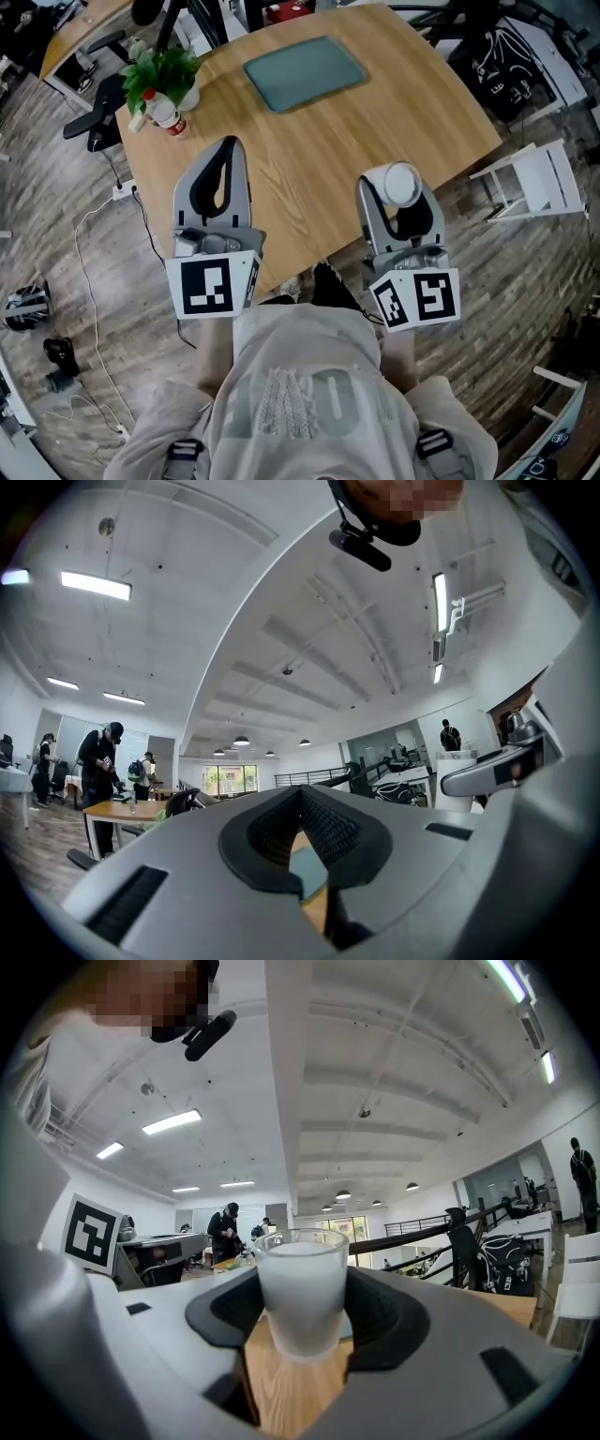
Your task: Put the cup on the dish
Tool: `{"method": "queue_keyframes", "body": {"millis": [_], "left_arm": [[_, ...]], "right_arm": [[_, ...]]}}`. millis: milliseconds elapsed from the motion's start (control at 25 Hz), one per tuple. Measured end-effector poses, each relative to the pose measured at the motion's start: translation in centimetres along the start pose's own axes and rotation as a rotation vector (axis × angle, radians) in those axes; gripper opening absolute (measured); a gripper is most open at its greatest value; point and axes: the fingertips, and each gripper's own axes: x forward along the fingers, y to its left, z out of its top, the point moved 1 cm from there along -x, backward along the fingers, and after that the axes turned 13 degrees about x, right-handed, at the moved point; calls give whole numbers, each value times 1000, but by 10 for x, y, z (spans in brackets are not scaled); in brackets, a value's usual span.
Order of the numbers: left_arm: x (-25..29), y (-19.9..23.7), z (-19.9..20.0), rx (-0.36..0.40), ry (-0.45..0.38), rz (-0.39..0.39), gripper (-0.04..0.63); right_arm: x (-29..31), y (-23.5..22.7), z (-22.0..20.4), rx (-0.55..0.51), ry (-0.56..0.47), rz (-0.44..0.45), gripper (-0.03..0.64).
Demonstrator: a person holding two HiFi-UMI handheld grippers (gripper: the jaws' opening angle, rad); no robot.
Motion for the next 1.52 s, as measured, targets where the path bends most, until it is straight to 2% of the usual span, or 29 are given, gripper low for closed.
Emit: {"method": "queue_keyframes", "body": {"millis": [480, 920, 1120, 1360, 1520], "left_arm": [[62, -5, -22, -35, 69, 35, 8], [133, -4, -77, -132, 113, 25, 8], [178, -5, -113, -155, 148, 24, 8], [227, -1, -179, -284, 207, 64, 8], [242, -5, -220, -279, 259, 71, 8]], "right_arm": [[80, -32, 1, -35, 77, 91, 268], [199, -77, -8, -106, 116, 112, 268], [273, -111, -16, -96, 123, 119, 268], [359, -154, -51, -81, 163, 106, 268], [407, -174, -79, -34, 172, 101, 268]]}}
